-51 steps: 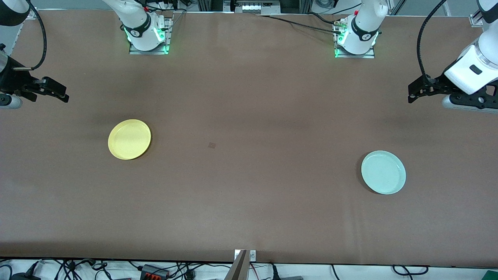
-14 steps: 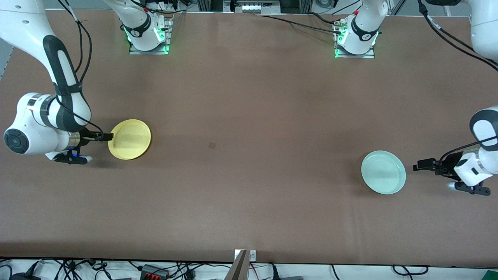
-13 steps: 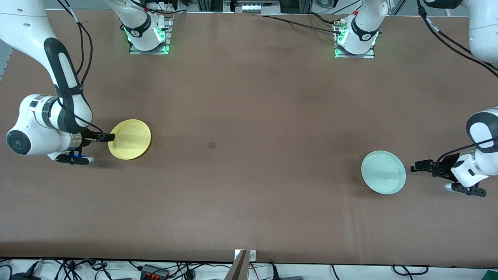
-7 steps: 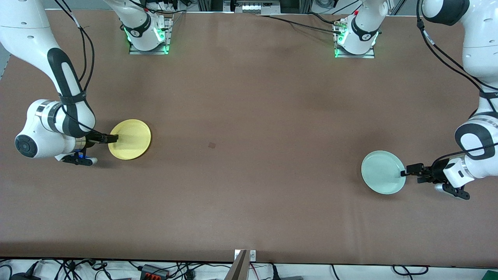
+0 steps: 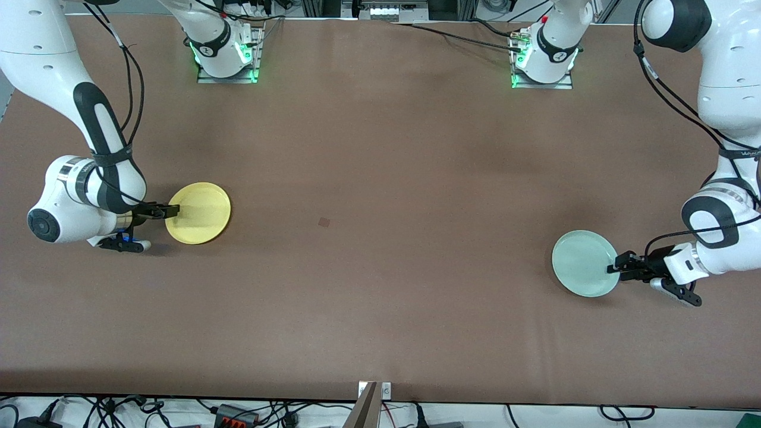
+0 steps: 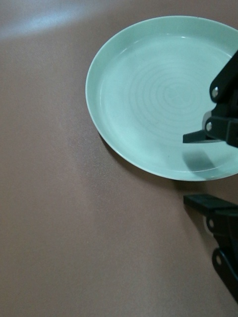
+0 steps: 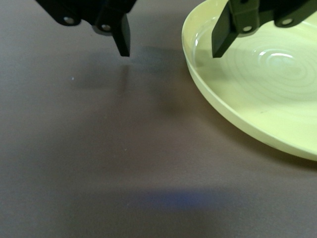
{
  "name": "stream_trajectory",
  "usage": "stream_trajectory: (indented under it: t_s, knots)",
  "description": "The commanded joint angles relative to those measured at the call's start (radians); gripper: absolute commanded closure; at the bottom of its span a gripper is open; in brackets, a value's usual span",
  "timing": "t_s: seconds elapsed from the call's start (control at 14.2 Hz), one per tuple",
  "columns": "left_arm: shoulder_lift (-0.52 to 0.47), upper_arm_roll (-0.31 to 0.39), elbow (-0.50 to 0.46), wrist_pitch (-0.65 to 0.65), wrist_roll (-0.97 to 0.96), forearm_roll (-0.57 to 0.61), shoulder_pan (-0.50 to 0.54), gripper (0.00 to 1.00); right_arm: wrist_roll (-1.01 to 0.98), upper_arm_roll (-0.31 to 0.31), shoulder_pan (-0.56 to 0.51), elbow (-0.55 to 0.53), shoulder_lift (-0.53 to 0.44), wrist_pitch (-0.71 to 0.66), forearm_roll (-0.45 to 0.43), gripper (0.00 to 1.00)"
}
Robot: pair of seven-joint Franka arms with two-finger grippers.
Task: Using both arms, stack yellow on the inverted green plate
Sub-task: 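Grip the yellow plate with the right gripper while the left gripper grips the green plate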
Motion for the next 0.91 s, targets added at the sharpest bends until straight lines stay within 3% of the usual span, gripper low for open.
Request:
stream_trajectory:
  t_s: [0.0,0.07,0.21,0.42,0.63,0.7,0.84]
  knots:
    - [0.022,-0.008,0.026,0.004,0.043,-0.024,0.015,0.73,-0.024,0.009,-0.009,0.007,0.001,0.000,0.017,0.44]
    - [0.022,-0.008,0.026,0.004,0.043,-0.018,0.015,0.78,-0.024,0.009,-0.009,0.008,0.001,0.000,0.017,0.48]
    - [0.021,-0.007,0.026,0.003,0.028,-0.020,0.014,0.99,-0.026,0.012,-0.006,0.008,0.001,-0.003,0.017,0.56]
    - [0.010,-0.007,0.031,0.003,0.025,-0.017,0.009,0.99,-0.026,0.013,-0.004,0.008,0.001,-0.009,0.017,0.69]
    - [-0.041,0.001,0.035,-0.014,0.014,-0.006,0.002,0.99,-0.030,0.013,-0.001,0.008,0.001,-0.012,0.015,0.89]
    - [-0.073,0.003,0.034,-0.037,0.010,0.024,-0.006,0.99,-0.036,0.013,0.002,0.008,-0.001,-0.012,0.015,0.99]
    - [-0.131,-0.011,0.037,-0.047,-0.068,0.179,-0.015,0.99,-0.038,0.013,0.006,0.016,-0.001,-0.015,0.015,1.00]
